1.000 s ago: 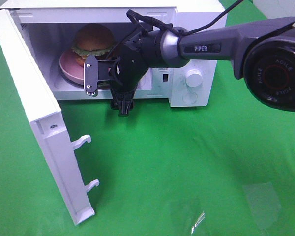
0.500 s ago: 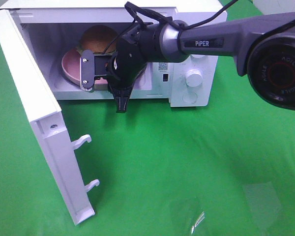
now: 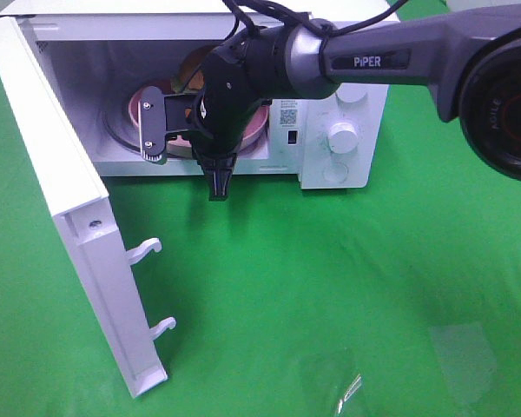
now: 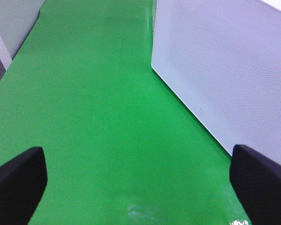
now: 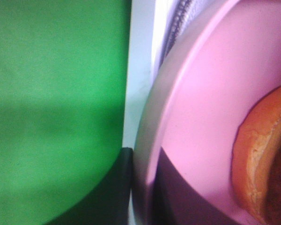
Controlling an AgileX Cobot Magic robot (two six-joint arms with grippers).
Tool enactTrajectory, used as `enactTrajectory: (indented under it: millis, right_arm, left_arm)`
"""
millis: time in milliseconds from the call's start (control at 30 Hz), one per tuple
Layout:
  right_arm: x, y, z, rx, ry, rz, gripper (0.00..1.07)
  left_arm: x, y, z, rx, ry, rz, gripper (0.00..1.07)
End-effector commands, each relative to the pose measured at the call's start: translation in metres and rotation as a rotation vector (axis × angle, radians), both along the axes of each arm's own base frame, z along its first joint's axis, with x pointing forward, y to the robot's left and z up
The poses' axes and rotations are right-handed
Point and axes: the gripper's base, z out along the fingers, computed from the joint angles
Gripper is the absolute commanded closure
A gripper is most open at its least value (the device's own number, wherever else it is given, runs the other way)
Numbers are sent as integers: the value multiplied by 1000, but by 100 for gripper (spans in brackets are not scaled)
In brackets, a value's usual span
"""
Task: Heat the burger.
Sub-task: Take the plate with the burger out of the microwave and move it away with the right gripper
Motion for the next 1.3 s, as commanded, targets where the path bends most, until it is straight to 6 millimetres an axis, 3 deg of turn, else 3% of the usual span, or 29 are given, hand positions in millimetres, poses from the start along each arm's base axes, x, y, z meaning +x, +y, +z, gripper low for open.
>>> enactTrajectory:
  millis: [33,667,800,967,1100,1300]
  right_arm:
    - [-6,-8,0,-36,55,-25,107]
    - [-50,-40,33,-67,-151,209,107]
    - [-72,-53,38,-49,-207,280,107]
    - [-83,-60,40,-48,-234,321,107]
    - [-108,-76,41,-36,-255,374,107]
    - [-126,-89,43,-26,-252,385,107]
  left_arm:
    - [0,0,1,-3,-15,1,9]
    - [0,0,1,-3,-15,1,9]
    - [0,0,1,-3,-15,1,9]
    - [0,0,1,-3,-15,1,9]
    - [0,0,1,-3,-15,1,9]
    - [0,0,1,-3,-15,1,9]
